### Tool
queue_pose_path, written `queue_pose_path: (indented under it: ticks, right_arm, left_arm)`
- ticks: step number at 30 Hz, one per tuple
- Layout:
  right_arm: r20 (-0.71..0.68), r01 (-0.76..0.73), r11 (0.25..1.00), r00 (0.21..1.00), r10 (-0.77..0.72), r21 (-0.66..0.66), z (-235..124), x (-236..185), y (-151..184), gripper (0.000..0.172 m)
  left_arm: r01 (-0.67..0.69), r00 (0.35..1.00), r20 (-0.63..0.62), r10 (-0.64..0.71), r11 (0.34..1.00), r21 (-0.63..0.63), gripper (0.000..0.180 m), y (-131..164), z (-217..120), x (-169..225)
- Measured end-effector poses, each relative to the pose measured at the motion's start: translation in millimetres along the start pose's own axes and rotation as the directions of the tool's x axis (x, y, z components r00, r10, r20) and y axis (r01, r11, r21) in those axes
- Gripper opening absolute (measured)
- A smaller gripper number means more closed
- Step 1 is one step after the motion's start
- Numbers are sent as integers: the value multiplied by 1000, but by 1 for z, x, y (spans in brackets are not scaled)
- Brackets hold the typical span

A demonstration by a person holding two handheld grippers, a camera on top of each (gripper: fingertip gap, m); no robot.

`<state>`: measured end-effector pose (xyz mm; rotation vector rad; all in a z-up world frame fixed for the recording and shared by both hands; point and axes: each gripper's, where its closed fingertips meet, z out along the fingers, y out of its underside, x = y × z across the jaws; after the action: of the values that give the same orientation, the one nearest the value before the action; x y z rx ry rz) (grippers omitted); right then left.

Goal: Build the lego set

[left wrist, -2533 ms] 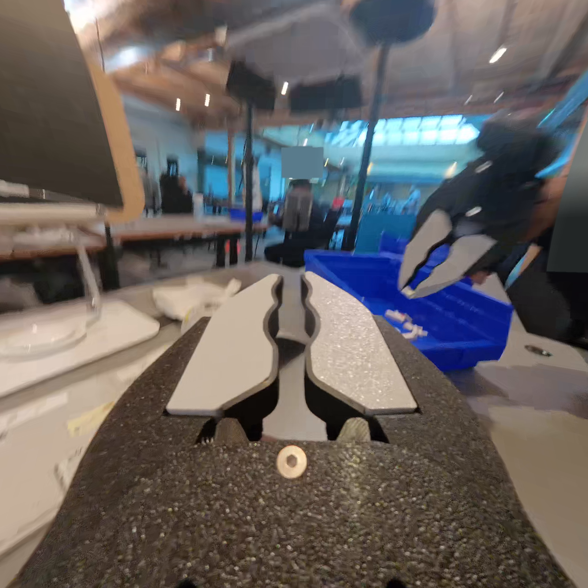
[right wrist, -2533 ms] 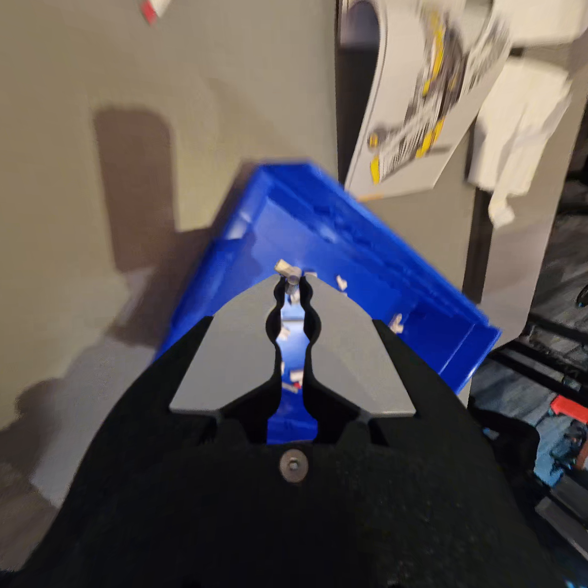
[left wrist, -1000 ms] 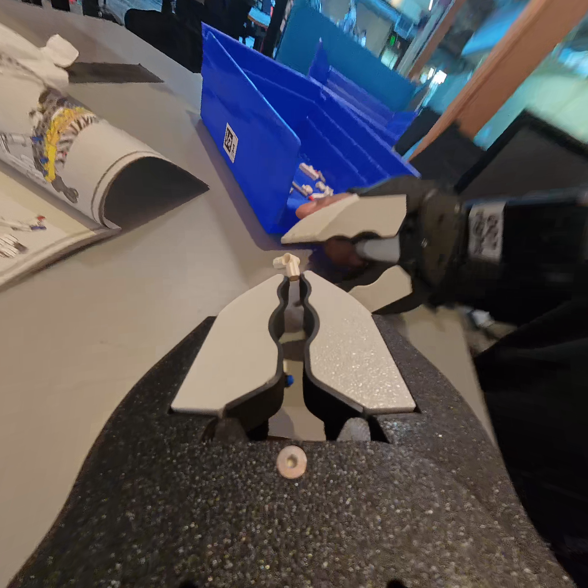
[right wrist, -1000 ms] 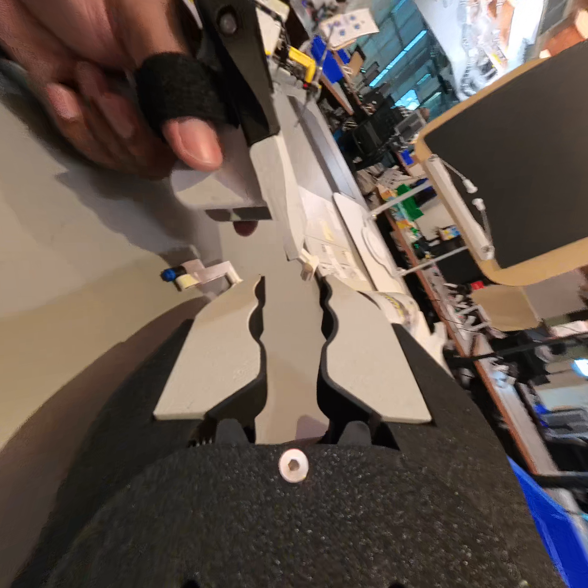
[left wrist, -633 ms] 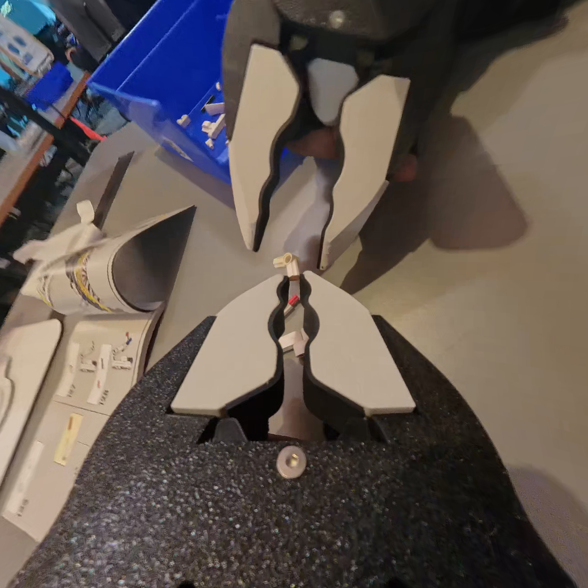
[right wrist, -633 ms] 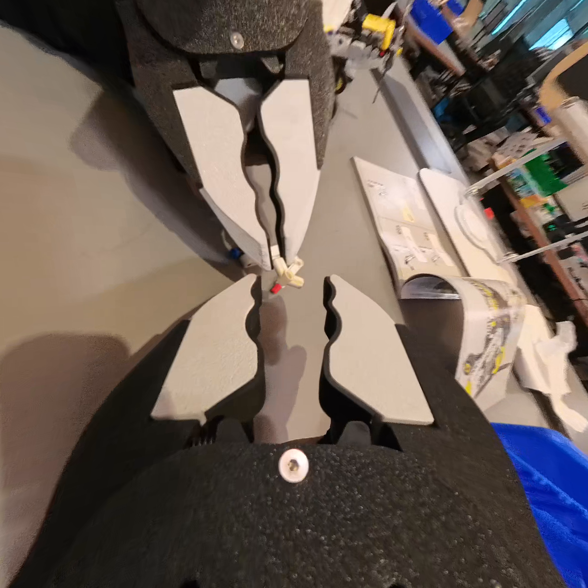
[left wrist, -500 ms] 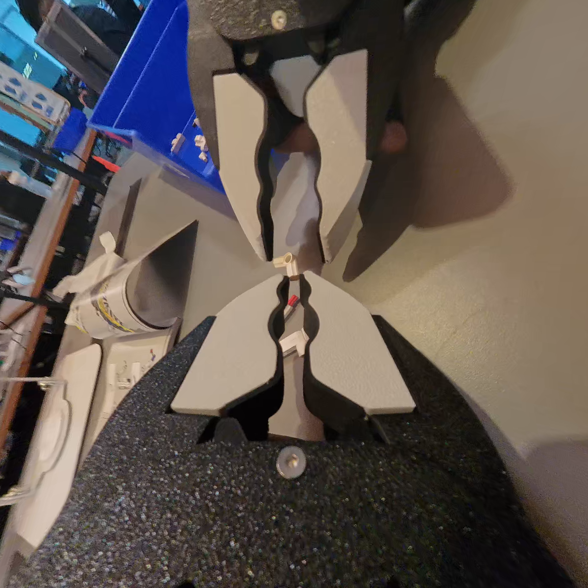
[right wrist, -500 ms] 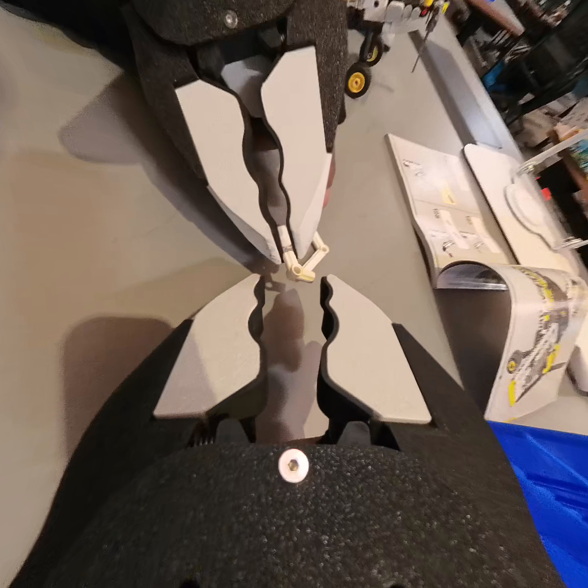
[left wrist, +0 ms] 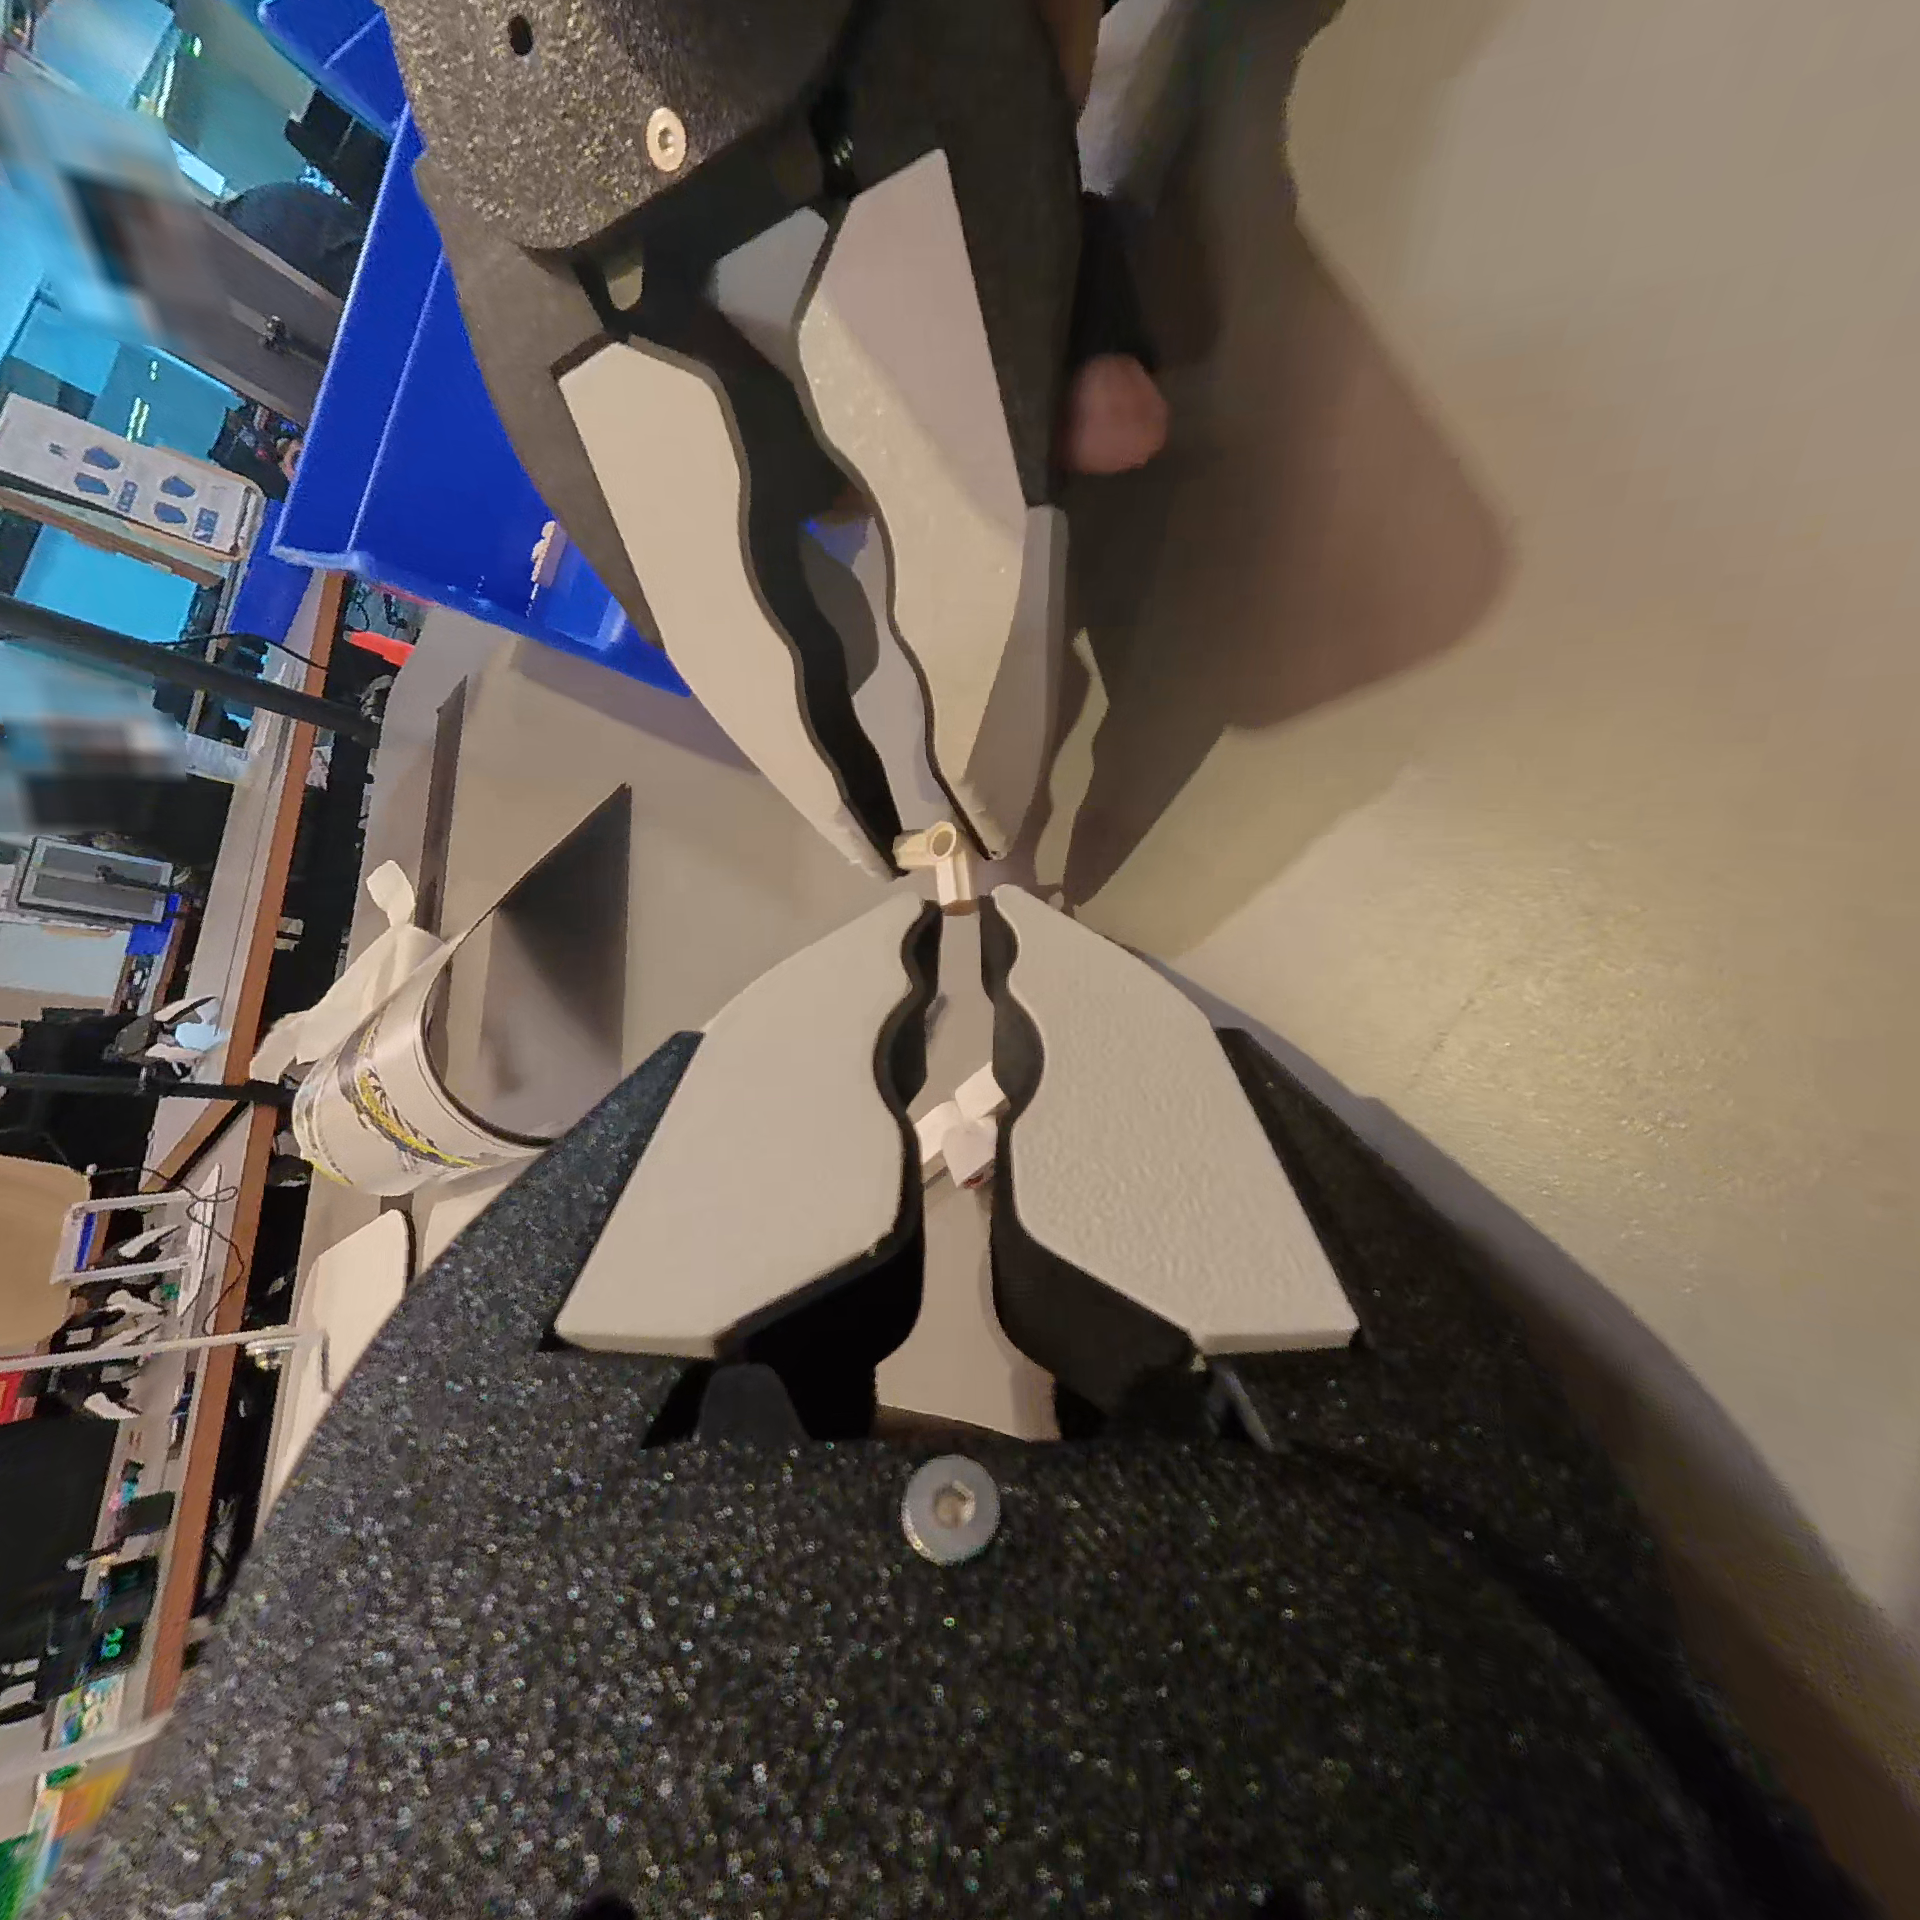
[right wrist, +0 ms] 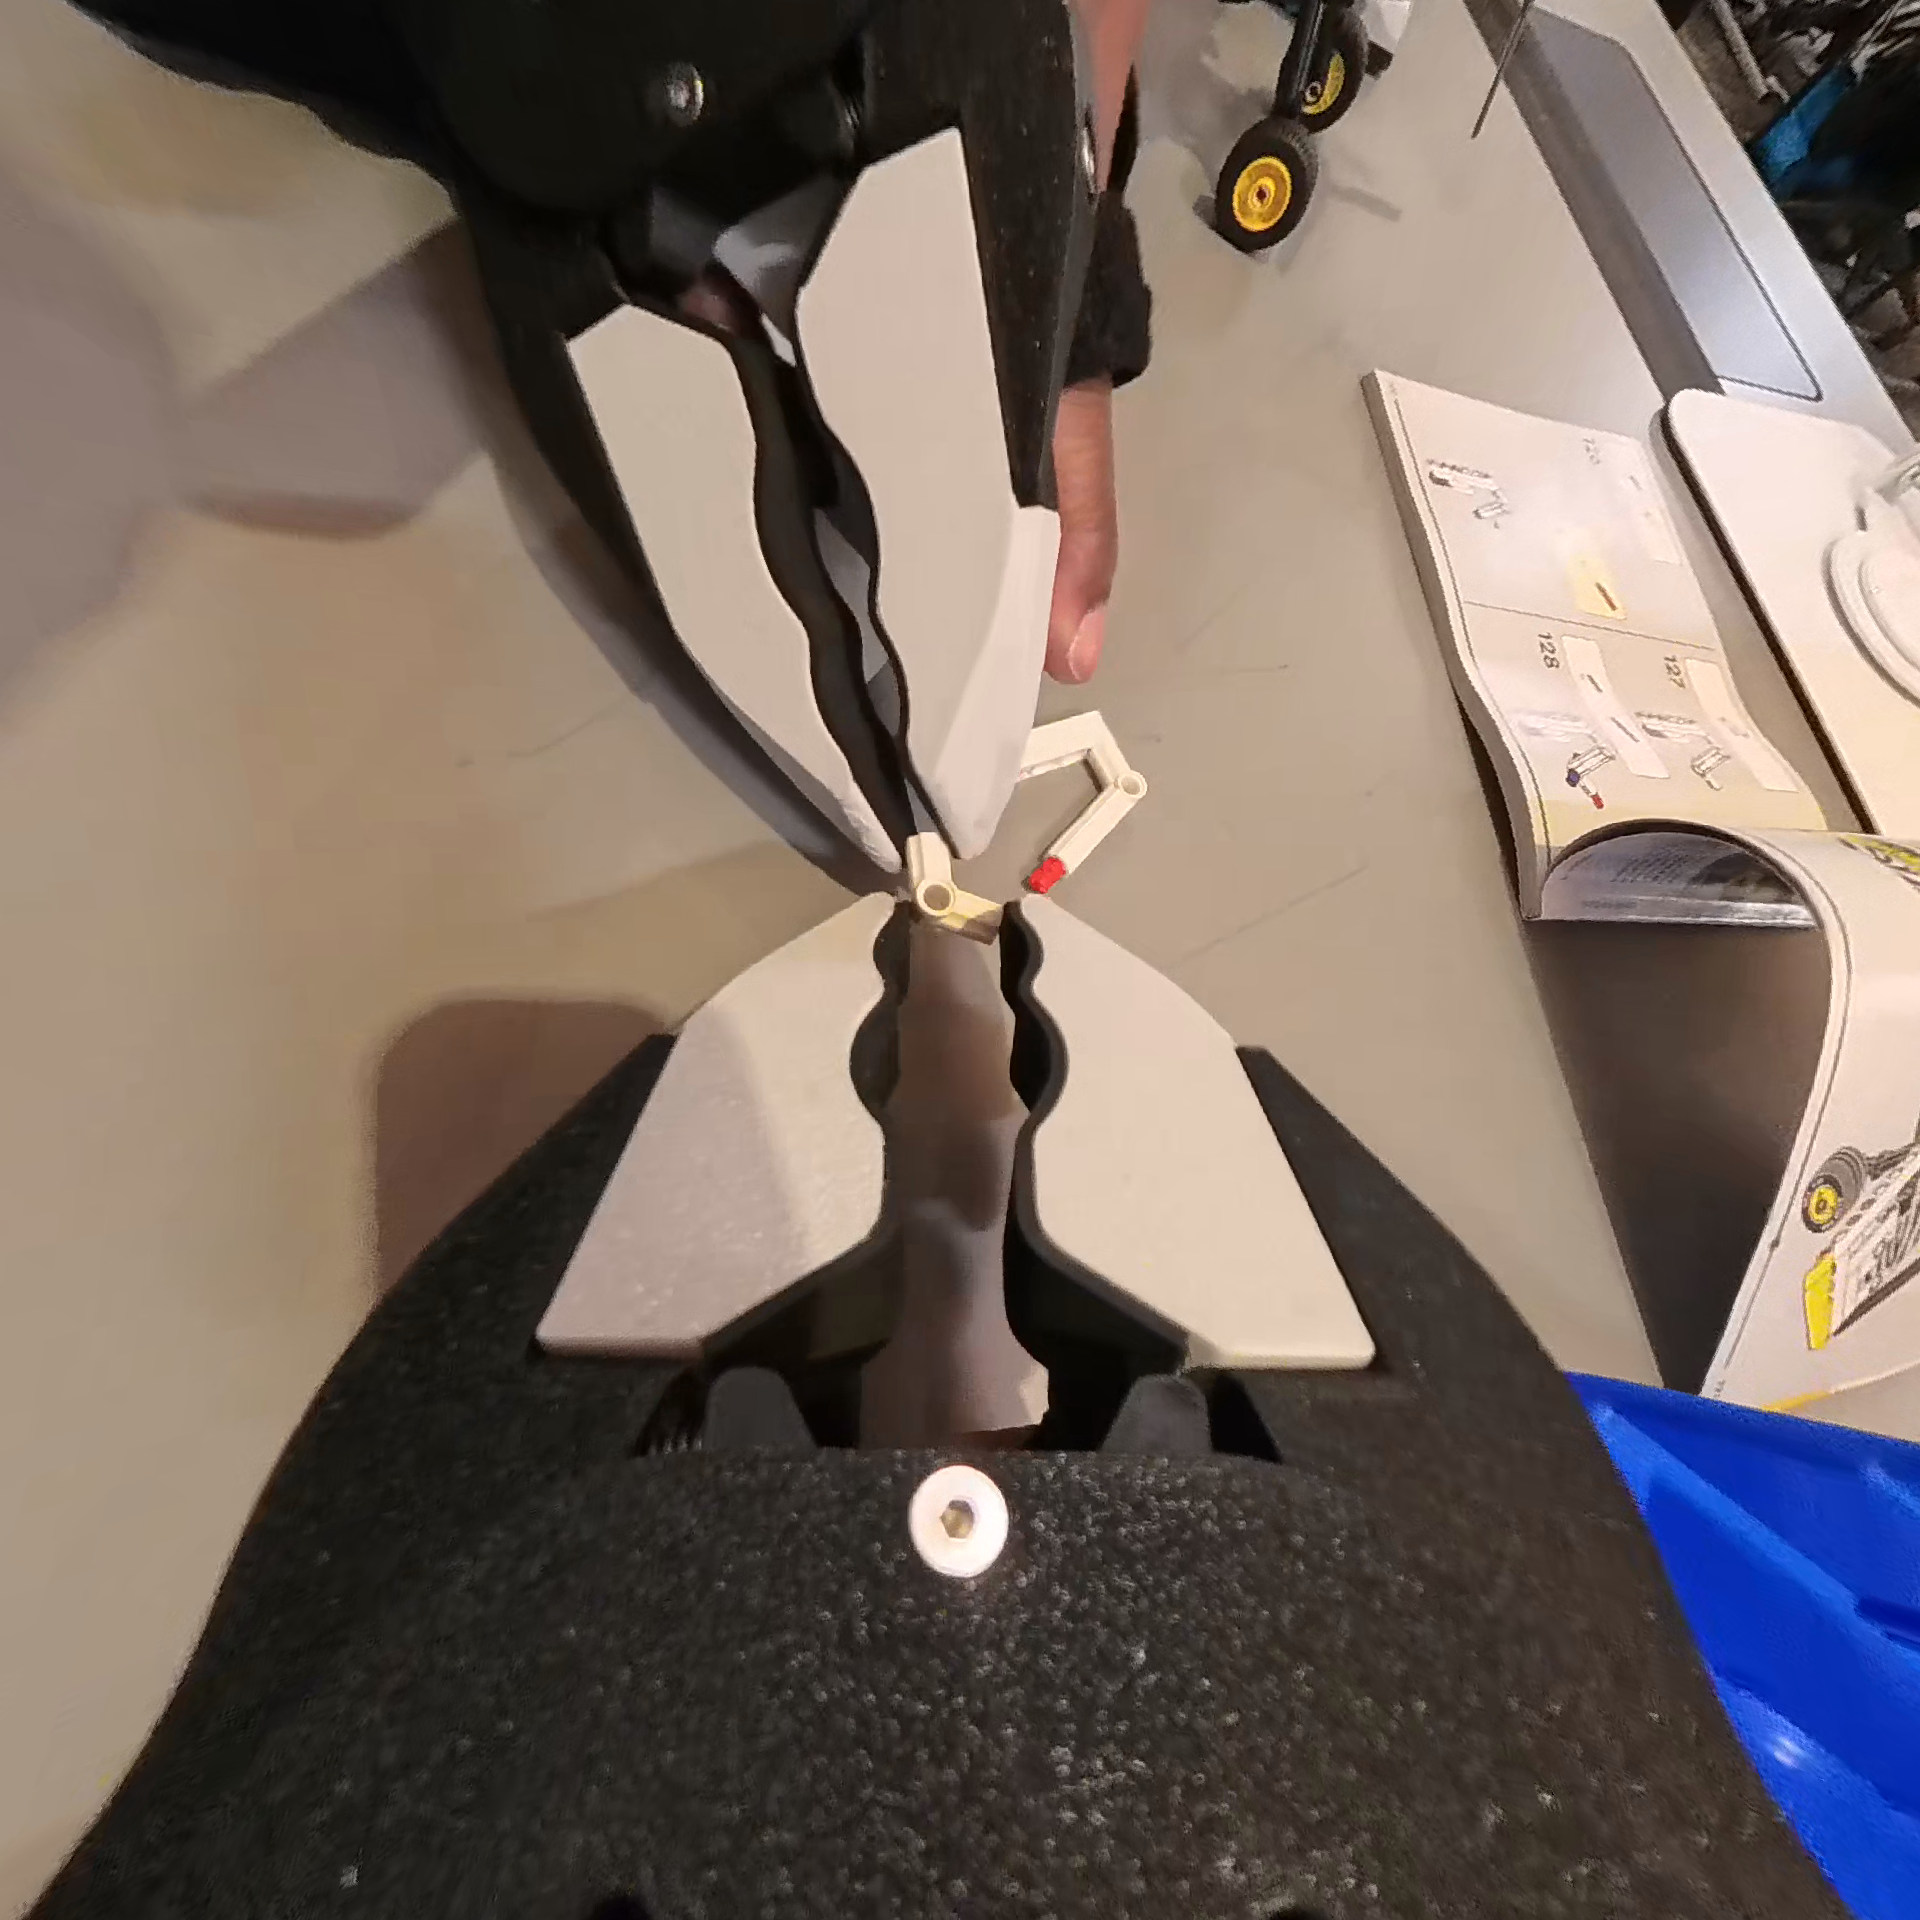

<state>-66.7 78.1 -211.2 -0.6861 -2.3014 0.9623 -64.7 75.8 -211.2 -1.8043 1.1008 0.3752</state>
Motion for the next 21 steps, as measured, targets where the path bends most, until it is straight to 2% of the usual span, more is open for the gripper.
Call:
queue_pose_path:
  ticks: [4,11,14,18,21]
  right_arm:
    - [-18,-44,999,999,44,-26,0,5,4,16]
    - [-37,-102,988,995,98,-117,5,7,18,16]
    - [-34,-139,981,990,135,-132,4,8,21,16]
    - [-22,-181,972,983,180,-147,4,7,23,16]
    - [-10,-212,966,977,213,-150,4,7,24,16]
  left_arm:
    - [113,994,-10,-113,994,-2,18,5,-2,-5]
    - [359,932,-29,-360,933,-34,28,16,-3,-22]
    - [368,925,-57,-376,923,-114,29,26,0,-27]
    - [361,910,-126,-396,904,-230,38,36,4,-26]
    - [317,906,-194,-376,907,-275,38,36,7,-25]
